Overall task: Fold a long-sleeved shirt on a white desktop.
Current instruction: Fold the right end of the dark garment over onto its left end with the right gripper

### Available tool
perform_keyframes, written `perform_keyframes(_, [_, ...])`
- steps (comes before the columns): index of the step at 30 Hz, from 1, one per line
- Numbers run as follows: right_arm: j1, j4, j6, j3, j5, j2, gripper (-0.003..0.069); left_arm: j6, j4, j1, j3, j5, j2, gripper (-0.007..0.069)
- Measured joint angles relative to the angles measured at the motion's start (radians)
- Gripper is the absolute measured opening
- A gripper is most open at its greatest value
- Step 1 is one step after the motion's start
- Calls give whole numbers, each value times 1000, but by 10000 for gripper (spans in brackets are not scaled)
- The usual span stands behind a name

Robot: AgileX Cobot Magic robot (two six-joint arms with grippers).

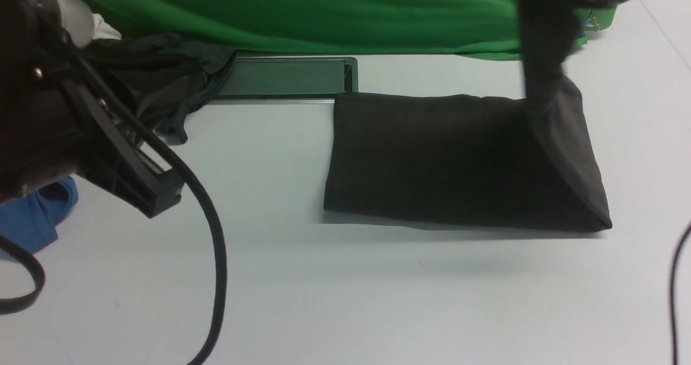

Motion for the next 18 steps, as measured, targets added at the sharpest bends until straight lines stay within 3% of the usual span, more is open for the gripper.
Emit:
perform_keyframes(6, [76,18,0,-76,20,95,95,0,0,0,0,0,0,17])
perform_keyframes(18, [134,61,-1,-141,29,243,95,0,7,0,0,0,0,17])
